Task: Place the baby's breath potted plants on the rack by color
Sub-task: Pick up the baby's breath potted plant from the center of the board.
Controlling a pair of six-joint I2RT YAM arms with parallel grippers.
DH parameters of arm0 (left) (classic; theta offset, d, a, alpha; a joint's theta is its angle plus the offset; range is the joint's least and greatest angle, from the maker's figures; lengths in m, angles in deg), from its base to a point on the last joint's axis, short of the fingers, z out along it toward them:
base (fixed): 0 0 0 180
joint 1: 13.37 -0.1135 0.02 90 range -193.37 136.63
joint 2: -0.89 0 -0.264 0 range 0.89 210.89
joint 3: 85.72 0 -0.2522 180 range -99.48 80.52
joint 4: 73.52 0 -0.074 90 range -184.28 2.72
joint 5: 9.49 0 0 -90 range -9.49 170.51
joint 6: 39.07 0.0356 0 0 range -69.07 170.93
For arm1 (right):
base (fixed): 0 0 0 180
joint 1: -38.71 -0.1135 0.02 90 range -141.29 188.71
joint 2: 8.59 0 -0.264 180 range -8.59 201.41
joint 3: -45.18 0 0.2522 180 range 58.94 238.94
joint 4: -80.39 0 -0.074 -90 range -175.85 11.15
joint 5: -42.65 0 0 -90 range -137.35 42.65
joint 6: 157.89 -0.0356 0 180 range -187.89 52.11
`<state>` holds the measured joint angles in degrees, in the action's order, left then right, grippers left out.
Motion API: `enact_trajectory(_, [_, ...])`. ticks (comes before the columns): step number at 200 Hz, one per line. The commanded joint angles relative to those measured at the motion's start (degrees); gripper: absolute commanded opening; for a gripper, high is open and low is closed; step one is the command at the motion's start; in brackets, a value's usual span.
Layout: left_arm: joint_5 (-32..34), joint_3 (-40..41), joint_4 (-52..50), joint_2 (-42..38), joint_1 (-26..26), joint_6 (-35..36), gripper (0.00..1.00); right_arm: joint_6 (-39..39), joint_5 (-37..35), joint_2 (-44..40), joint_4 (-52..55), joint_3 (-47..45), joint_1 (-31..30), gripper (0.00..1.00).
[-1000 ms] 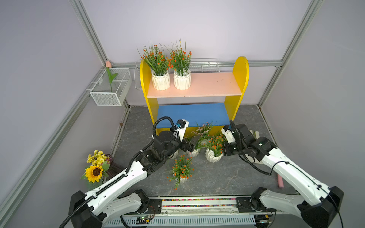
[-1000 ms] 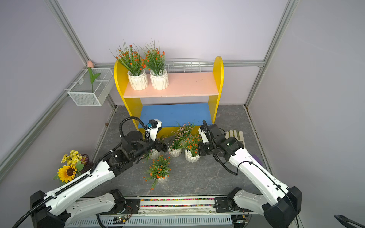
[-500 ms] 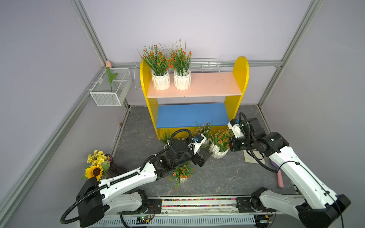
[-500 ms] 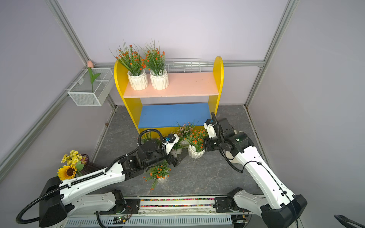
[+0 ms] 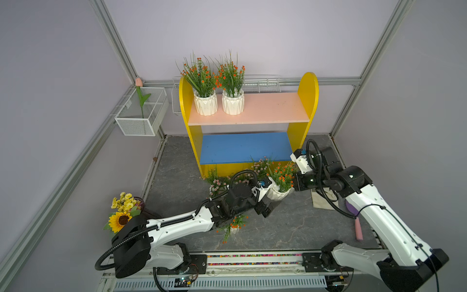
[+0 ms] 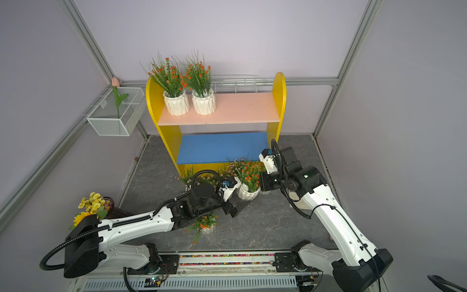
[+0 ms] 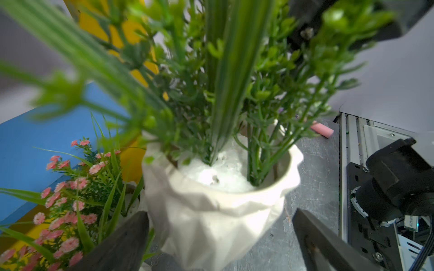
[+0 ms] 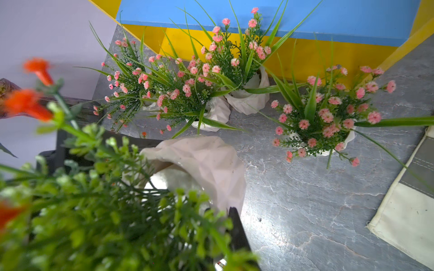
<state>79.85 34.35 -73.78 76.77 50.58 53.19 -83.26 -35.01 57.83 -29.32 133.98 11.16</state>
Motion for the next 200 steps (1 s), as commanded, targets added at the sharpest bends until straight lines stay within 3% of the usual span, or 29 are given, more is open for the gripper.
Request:
enact_trajectory(1, [1.63, -2.75, 3.84, 1.86, 0.48, 0.50, 1.00, -0.30, 4.98, -0.23, -2.69, 2.03, 0.24, 0.09])
enact_trajectory(200, [4.78, -7.00, 4.87, 7.22, 0.56, -0.71, 1.00, -7.68, 13.12, -3.03, -9.35, -4.56, 0.14, 0.08])
